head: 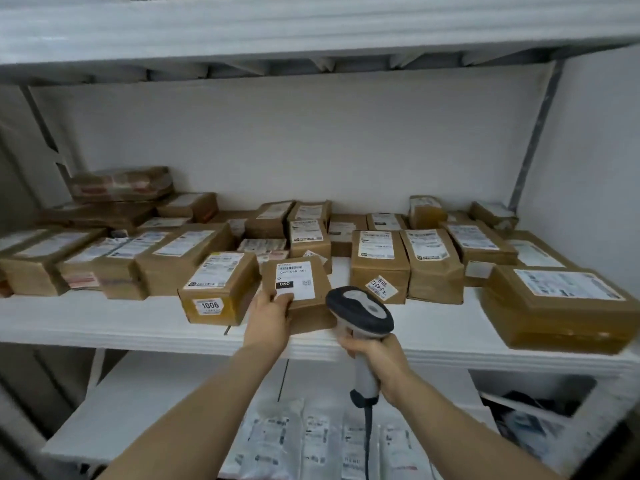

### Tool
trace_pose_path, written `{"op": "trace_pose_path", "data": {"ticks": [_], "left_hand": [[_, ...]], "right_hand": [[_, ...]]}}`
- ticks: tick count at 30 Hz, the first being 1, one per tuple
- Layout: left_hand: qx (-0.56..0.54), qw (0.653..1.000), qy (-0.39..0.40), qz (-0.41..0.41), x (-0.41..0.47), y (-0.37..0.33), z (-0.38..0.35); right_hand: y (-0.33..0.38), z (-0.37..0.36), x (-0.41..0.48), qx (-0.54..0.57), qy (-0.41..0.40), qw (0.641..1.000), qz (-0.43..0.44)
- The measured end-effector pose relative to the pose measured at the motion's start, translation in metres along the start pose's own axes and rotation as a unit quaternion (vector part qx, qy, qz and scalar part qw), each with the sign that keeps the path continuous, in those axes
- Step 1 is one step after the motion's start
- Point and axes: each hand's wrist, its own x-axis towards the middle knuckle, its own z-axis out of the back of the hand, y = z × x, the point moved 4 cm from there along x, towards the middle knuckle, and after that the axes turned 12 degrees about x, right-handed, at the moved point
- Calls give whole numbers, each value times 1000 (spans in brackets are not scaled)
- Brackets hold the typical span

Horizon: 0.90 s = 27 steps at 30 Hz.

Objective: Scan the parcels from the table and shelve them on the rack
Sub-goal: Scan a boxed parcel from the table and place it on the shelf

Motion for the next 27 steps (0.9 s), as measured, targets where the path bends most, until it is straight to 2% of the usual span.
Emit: {"op": "trace_pose_path", "data": {"ticks": [3, 5, 7, 11, 13, 17, 20, 27], "left_hand": [[83, 995, -32, 37, 1, -12, -3], [84, 993, -80, 16, -11, -34, -2], [71, 989, -113, -62, -26, -65, -3], [64, 959, -118, -248, -62, -140, -5], [28, 942, -116, -315, -79, -179, -4], [-34, 918, -92, -384, -117, -269, -3], [-74, 883, -91, -456, -163, -358, -8], [-59, 832, -66, -547, -300, -562, -12]], "right_hand": [[0, 22, -8, 12, -21, 1000, 8], [2, 39, -15, 13, -29, 999, 12], [6, 58, -24, 13, -45, 999, 24], [17, 104, -51, 13, -89, 995, 41], [24, 135, -71, 8, -108, 993, 49], [43, 221, -125, -13, -166, 984, 58], [63, 306, -182, -30, -227, 971, 69], [112, 495, -340, -91, -378, 918, 81]]}}
